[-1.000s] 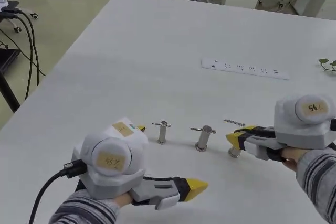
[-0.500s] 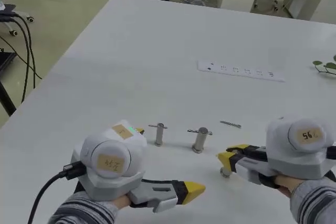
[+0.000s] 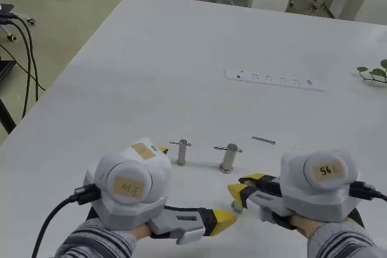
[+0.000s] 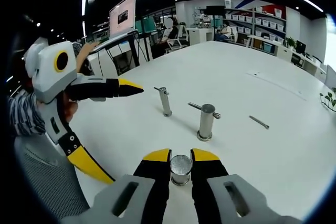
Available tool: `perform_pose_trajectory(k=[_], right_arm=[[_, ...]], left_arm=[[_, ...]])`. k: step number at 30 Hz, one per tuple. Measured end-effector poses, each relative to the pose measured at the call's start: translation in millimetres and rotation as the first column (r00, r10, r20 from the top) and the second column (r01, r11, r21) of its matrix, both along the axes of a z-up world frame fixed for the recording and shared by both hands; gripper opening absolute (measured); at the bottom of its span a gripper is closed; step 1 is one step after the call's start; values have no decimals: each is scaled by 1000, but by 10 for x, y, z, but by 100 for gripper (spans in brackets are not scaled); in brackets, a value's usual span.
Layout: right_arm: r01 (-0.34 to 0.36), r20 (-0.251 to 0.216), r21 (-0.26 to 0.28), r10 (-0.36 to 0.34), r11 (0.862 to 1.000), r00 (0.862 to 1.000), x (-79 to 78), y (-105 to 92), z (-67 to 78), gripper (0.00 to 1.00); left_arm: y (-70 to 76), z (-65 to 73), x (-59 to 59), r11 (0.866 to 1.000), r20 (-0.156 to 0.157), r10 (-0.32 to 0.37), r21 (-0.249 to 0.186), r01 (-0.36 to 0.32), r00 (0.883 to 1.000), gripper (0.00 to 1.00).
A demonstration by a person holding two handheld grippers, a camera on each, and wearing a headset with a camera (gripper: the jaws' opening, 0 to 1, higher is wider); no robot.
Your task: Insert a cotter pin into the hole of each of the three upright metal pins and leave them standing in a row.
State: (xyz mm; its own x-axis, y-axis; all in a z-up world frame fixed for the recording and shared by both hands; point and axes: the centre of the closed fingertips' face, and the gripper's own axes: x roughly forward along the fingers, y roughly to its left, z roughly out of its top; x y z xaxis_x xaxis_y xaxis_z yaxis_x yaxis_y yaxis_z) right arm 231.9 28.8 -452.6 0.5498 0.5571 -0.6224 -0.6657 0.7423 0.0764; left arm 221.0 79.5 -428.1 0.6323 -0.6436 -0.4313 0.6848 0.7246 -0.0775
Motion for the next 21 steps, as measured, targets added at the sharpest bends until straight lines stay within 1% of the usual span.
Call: perform_pose_trajectory(k=[2,7,12,16,21], right_arm=[[1,9,-4,-1,1000,1000,-10,23,-13,9],[9,0,5,-9,1000,1000,-59,63,-67,9],[18,17,12,-18,1000,1000,-63,88,-52,9],[39,36,21,-40,999,999,-58,96,-50,9],[44,41,28,-45,999,998,-75,126,-64,10]], left_arm=[[-14,-2,-6,1000,0,-7,1,7,1000,99],[-22,-2,-9,1000,1,-12,0,12,1000,99],[-25,-3,-10,1000,-1,-12,-1,12,1000,99],[-40,-29,-24,1000,-1,-25,17,25,1000,99],[-66,-53,-52,998,4,-47,44,47,999,99]])
